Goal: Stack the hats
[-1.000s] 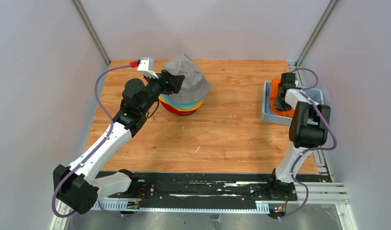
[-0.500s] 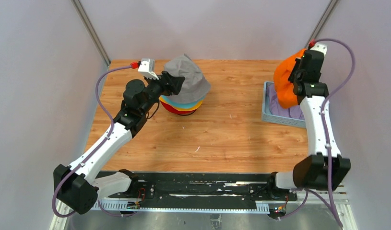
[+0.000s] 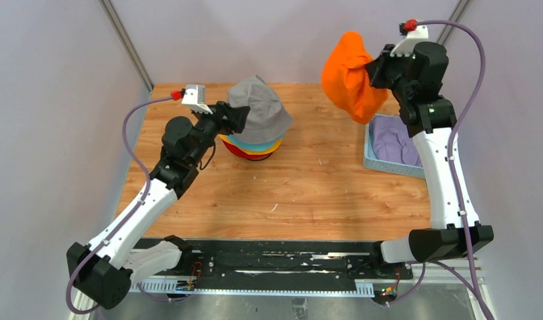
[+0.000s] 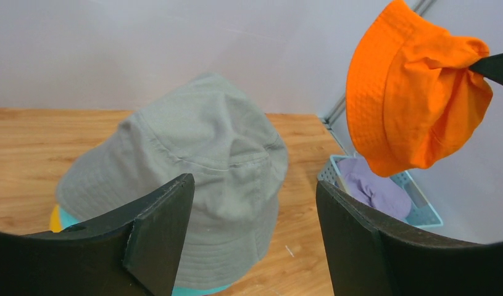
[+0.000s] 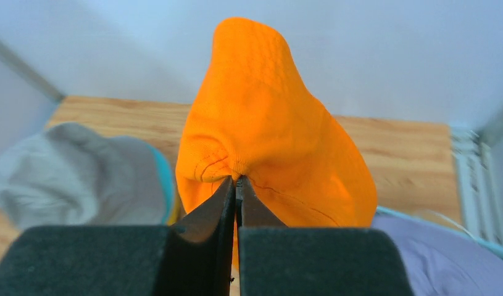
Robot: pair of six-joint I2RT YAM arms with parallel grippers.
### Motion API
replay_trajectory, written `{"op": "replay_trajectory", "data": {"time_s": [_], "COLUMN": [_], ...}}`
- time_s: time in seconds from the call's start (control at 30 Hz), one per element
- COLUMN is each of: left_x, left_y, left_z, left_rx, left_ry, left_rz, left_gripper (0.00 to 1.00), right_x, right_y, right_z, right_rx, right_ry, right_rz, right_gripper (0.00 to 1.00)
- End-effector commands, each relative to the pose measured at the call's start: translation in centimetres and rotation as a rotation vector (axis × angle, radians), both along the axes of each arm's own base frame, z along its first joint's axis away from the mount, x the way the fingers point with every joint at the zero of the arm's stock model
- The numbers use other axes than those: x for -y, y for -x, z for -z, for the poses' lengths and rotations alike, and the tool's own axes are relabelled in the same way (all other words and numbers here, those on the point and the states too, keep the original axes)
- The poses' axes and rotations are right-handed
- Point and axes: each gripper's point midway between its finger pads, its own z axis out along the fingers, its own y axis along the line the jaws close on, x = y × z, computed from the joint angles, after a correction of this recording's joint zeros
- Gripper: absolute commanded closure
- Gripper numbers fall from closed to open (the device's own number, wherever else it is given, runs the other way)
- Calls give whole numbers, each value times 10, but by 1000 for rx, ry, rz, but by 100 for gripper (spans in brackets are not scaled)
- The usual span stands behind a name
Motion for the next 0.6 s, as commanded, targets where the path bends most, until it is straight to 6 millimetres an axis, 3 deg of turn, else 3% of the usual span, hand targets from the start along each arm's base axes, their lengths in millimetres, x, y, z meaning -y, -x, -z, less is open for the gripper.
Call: {"op": "replay_trajectory", "data": {"time_s": [0.0,0.13,0.3,0.4,0.57], "left_x": [-28,-56,-71,-76,-85], "left_y": [13,23,34,38,46], "left_z": [-19,-25,-28,-24,-22], "left_rx": [61,71,71,66,69], "left_ry": [-11,-18,-22,-20,-21], "left_rz": [-112,-224,-270,-282,-312], "left_gripper": [23,22,23,22,22], "right_x": [-66,-118,-167,-191,-223], "right_y": [13,23,31,33,26], "right_z": [-45,-60,-79,-87,-85], "right_rx": [115,170,223,236,216], "right_ry": [-49,-64,-69,-70,-61], "right_rz": [-242,-419,-577,-653,-718], "right_gripper": [99,99,99,99,99]}}
